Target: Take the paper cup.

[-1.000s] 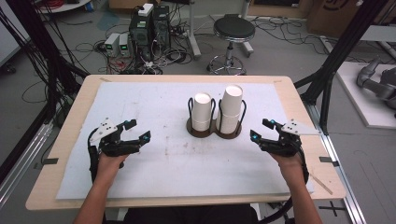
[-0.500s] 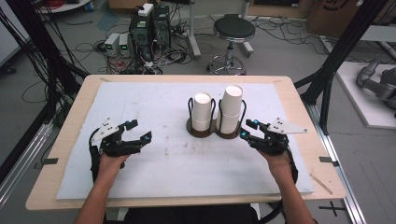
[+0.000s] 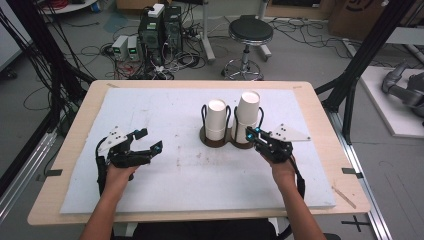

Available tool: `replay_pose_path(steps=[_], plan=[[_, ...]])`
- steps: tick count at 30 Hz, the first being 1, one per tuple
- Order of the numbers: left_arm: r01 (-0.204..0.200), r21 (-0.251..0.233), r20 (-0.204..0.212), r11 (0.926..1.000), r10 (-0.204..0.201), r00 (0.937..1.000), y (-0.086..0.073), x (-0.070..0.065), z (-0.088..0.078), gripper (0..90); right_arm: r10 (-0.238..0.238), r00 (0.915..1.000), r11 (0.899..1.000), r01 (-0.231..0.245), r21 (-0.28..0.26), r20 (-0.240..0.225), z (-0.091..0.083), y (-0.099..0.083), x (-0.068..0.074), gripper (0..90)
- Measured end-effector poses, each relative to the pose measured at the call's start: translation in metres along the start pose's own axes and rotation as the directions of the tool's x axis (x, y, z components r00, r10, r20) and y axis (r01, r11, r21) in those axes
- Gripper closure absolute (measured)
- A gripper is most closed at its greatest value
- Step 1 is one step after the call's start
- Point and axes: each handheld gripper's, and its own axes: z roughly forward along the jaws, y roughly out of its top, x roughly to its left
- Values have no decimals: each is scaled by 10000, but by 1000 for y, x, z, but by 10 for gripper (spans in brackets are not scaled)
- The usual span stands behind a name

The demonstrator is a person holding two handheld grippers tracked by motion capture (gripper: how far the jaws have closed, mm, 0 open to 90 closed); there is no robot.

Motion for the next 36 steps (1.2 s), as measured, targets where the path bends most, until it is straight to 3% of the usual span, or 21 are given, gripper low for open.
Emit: replay_pose_path(steps=[5, 17, 36], plan=[[37, -5, -1, 10000, -37, 10000, 0, 1, 0, 170, 81, 9999, 10000, -81, -38, 67, 9, 0, 3, 900], [-13, 137, 76, 9999, 12, 10000, -1, -2, 4, 170, -342, 9987, 9993, 346, -102, 373, 23, 4, 15, 900], [49, 127, 120, 9999, -50, 9999, -2, -1, 4, 171, 140, 9979, 9986, -172, 500, 640, 66, -8, 39, 900]])
